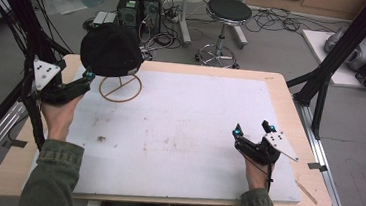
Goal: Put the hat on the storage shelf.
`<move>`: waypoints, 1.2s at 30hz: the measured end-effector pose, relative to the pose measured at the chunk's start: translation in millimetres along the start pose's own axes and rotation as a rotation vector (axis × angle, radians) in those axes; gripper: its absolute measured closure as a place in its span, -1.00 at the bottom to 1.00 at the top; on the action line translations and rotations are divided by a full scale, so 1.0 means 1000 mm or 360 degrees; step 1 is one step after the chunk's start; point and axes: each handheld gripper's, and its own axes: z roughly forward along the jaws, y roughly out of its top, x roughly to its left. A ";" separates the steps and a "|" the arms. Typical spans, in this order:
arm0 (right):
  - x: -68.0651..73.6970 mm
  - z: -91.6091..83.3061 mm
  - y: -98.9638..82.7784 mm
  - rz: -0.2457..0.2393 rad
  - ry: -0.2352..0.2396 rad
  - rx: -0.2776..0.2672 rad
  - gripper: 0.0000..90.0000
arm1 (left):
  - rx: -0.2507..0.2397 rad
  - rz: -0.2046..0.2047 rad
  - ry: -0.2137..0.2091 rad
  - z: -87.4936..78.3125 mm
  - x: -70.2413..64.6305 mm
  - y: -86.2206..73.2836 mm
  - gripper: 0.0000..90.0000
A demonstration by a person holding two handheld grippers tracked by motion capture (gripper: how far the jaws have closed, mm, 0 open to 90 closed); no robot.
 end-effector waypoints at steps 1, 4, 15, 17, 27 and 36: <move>0.000 0.000 0.000 -0.0001 -0.0001 0.0001 -0.89 | -0.0009 -0.0007 0.0009 -0.004 0.000 -0.004 -0.57; -0.001 0.000 0.000 -0.0008 -0.0010 -0.0006 -0.89 | -0.0046 -0.0020 0.0029 -0.014 0.002 -0.014 -0.57; -0.002 -0.001 0.000 0.0006 -0.0025 -0.0010 -0.89 | -0.0107 -0.0023 0.0084 -0.037 0.000 -0.044 -0.55; -0.003 -0.001 0.000 0.0000 -0.0025 -0.0010 -0.89 | -0.0126 -0.0015 0.0090 -0.041 -0.001 -0.050 -0.54; -0.002 -0.002 -0.003 -0.0016 -0.0027 -0.0008 -0.89 | -0.0075 -0.0025 0.0077 -0.056 -0.014 -0.080 -0.54; -0.005 -0.004 -0.005 -0.0005 -0.0048 0.0002 -0.89 | -0.0061 -0.0035 0.0084 -0.059 -0.016 -0.083 -0.58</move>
